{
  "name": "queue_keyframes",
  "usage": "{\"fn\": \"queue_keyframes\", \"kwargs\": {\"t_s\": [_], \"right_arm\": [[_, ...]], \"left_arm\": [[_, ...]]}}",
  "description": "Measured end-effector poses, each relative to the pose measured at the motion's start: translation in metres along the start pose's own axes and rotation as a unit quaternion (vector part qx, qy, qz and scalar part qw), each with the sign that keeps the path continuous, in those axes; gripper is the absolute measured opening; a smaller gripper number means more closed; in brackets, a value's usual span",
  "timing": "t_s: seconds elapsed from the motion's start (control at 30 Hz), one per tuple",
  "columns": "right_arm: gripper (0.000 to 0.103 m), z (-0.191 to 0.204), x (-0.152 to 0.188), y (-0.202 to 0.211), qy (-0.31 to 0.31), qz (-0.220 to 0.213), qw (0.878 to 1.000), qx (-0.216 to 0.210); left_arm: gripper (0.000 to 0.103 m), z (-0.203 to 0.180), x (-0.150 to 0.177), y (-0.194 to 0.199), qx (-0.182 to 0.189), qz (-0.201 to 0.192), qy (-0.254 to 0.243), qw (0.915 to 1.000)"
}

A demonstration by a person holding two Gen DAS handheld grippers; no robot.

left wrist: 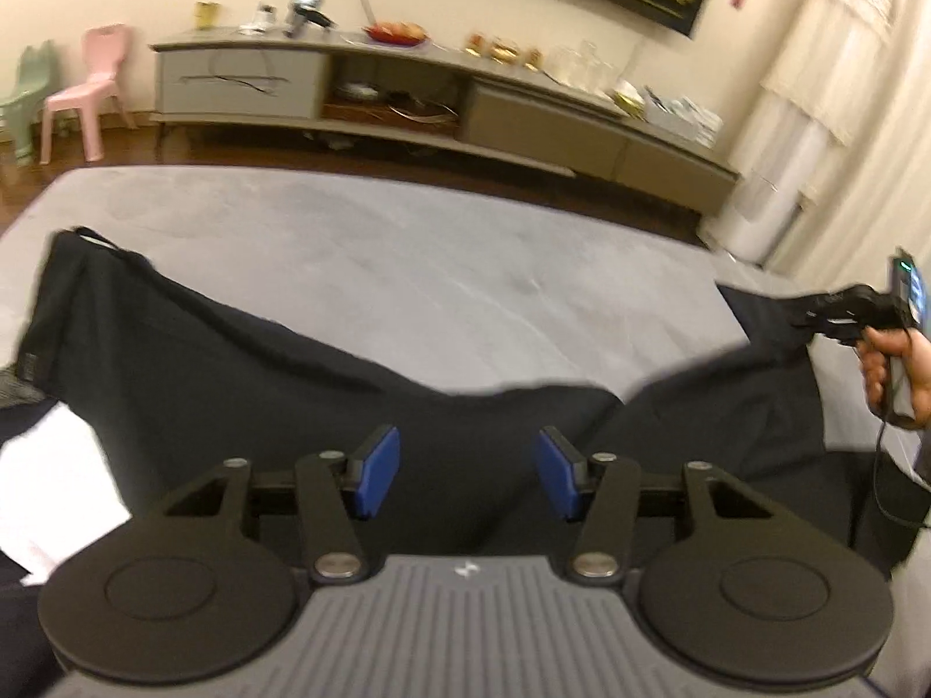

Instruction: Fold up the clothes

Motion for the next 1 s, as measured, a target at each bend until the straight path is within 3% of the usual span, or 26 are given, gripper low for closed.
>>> {"fn": "queue_keyframes", "kwargs": {"t_s": [0.07,0.13,0.23,0.33,0.43,0.47,0.53,0.7,0.77,0.83,0.87,0.93,0.97,1.0], "right_arm": [[0.0,0.007,-0.023,0.034,-0.005,-0.062,0.997,-0.044],[0.0,0.007,-0.043,0.098,-0.025,-0.133,0.987,-0.09],[0.0,-0.015,-0.035,0.187,-0.013,-0.177,0.98,-0.093],[0.001,-0.052,0.01,0.217,0.026,-0.138,0.99,-0.017],[0.001,-0.097,0.046,0.21,-0.026,-0.079,0.996,0.029],[0.001,-0.105,0.05,0.21,-0.053,-0.073,0.996,0.028],[0.001,-0.11,0.049,0.215,-0.09,-0.077,0.993,0.012],[0.001,-0.101,0.043,0.21,-0.107,-0.086,0.991,-0.002],[0.001,-0.104,0.048,0.2,-0.103,-0.073,0.992,0.0],[0.001,-0.105,0.049,0.188,-0.099,-0.062,0.993,0.005],[0.001,-0.106,0.048,0.183,-0.096,-0.057,0.994,0.007],[0.001,-0.102,0.047,0.171,-0.087,-0.047,0.995,0.012],[0.001,-0.103,0.047,0.165,-0.082,-0.042,0.996,0.014],[0.001,-0.104,0.047,0.16,-0.077,-0.04,0.996,0.017]], "left_arm": [[0.05,0.014,-0.012,0.007,-0.017,-0.023,0.008,0.9996],[0.05,0.032,-0.022,0.015,-0.038,-0.04,0.018,0.9983],[0.051,0.064,-0.034,0.025,-0.074,-0.052,0.038,0.9952],[0.061,0.096,-0.049,0.018,-0.134,-0.053,0.016,0.9894],[0.066,0.129,-0.057,-0.007,-0.17,-0.022,0.037,0.9846],[0.066,0.141,-0.059,-0.017,-0.176,-0.008,0.051,0.9829],[0.07,0.15,-0.061,-0.032,-0.155,0.014,0.078,0.9847],[0.09,0.13,-0.063,-0.073,-0.139,0.049,0.038,0.9884],[0.09,0.121,-0.055,-0.092,-0.138,0.072,0.016,0.9876],[0.084,0.116,-0.046,-0.103,-0.144,0.084,-0.012,0.9859],[0.067,0.113,-0.041,-0.108,-0.147,0.09,-0.026,0.9847],[0.049,0.107,-0.036,-0.109,-0.15,0.076,-0.057,0.9841],[0.024,0.107,-0.037,-0.108,-0.142,0.071,-0.054,0.9858],[0.011,0.108,-0.038,-0.108,-0.14,0.067,-0.052,0.9865]]}}
Point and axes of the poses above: each gripper's, at about its wrist camera, not at the fingertips, and y roughly against the way its jaws point, z to its left, x to its underside, the point moved 2 cm from there along -y, roughly the way its jaws point, and after that the axes turned 14 degrees about -z, right-handed, at the moved point
